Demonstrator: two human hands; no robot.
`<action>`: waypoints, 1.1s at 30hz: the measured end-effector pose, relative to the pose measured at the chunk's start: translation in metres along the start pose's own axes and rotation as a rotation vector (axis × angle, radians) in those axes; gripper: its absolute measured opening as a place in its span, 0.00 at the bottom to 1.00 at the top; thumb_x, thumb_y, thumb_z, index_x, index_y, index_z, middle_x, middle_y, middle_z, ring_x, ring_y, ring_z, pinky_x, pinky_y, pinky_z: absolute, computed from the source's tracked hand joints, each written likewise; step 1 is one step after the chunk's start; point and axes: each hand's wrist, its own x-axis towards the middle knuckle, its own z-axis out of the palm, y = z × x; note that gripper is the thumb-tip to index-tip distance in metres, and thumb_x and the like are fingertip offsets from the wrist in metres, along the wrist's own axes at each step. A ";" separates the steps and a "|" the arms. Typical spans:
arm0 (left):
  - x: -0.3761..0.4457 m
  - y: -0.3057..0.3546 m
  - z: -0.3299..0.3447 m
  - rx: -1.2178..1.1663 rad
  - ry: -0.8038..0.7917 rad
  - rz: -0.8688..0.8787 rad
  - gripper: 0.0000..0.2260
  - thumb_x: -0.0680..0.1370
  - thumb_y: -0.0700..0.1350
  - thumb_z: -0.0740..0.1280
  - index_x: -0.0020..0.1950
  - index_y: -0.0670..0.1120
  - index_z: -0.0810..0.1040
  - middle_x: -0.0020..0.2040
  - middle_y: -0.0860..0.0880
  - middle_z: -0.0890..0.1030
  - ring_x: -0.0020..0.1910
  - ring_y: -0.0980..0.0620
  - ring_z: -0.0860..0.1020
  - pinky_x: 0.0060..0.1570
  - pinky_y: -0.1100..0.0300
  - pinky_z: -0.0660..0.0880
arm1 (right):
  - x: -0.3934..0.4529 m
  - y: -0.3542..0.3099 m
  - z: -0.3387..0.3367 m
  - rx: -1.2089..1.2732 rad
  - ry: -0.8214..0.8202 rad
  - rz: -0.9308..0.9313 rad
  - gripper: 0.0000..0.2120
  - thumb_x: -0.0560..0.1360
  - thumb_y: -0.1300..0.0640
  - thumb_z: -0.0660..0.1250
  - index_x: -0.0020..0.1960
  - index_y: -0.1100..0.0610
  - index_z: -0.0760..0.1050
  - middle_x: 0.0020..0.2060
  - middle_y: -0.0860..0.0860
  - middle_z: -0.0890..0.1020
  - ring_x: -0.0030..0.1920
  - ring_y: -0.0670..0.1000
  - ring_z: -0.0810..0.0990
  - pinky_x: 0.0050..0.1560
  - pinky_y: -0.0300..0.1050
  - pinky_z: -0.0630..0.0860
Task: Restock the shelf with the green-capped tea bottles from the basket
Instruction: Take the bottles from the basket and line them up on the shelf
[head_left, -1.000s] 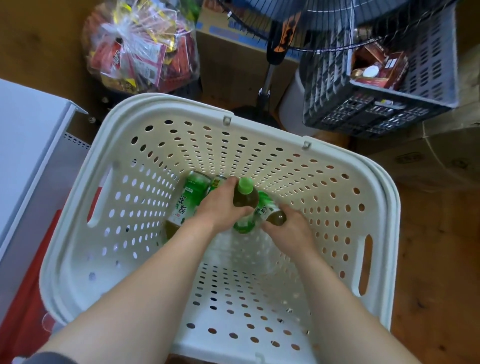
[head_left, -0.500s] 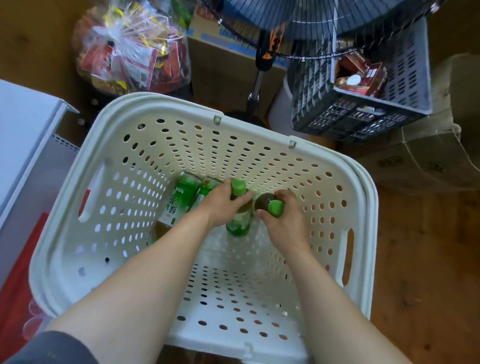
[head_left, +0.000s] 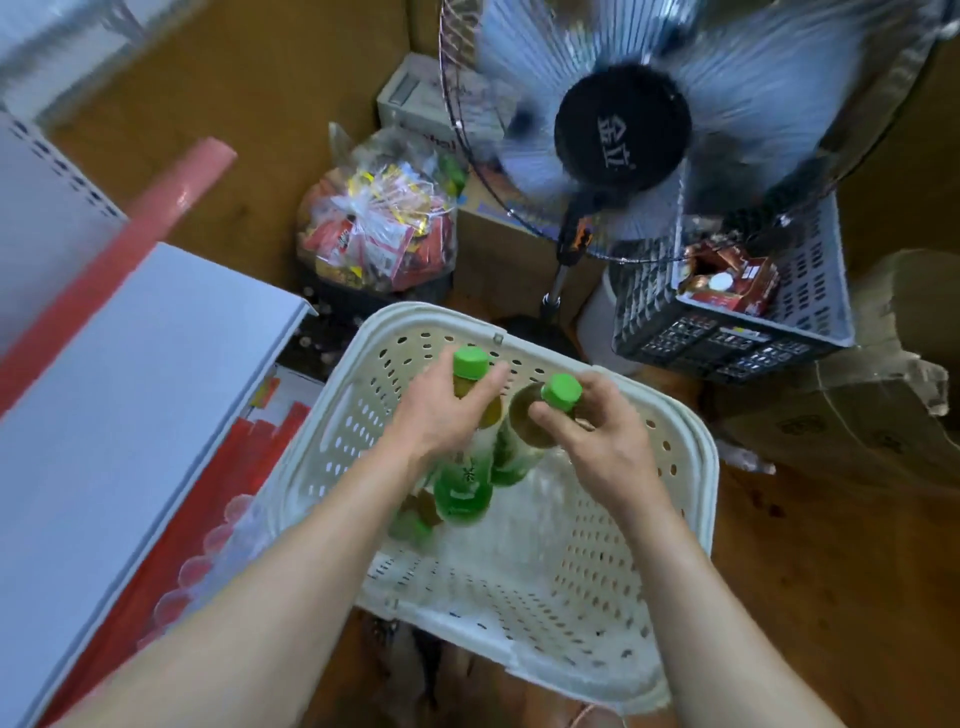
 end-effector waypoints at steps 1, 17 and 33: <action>-0.005 0.010 -0.014 -0.016 0.019 0.009 0.21 0.79 0.72 0.64 0.58 0.55 0.77 0.50 0.54 0.83 0.51 0.52 0.82 0.54 0.50 0.77 | 0.000 -0.016 0.002 0.013 -0.018 -0.046 0.13 0.77 0.57 0.82 0.56 0.44 0.82 0.51 0.45 0.89 0.55 0.45 0.87 0.59 0.46 0.84; -0.157 0.115 -0.247 0.018 0.366 0.232 0.23 0.81 0.69 0.52 0.65 0.53 0.68 0.51 0.49 0.83 0.48 0.48 0.82 0.52 0.51 0.76 | -0.055 -0.264 0.090 -0.009 -0.228 -0.635 0.22 0.79 0.38 0.71 0.71 0.41 0.78 0.59 0.46 0.88 0.60 0.50 0.87 0.64 0.65 0.82; -0.364 0.106 -0.429 0.306 0.963 0.315 0.21 0.83 0.66 0.64 0.55 0.48 0.74 0.46 0.49 0.83 0.43 0.50 0.82 0.43 0.48 0.78 | -0.195 -0.411 0.247 0.093 -0.568 -0.919 0.10 0.86 0.47 0.64 0.66 0.41 0.77 0.53 0.46 0.89 0.55 0.46 0.88 0.61 0.62 0.85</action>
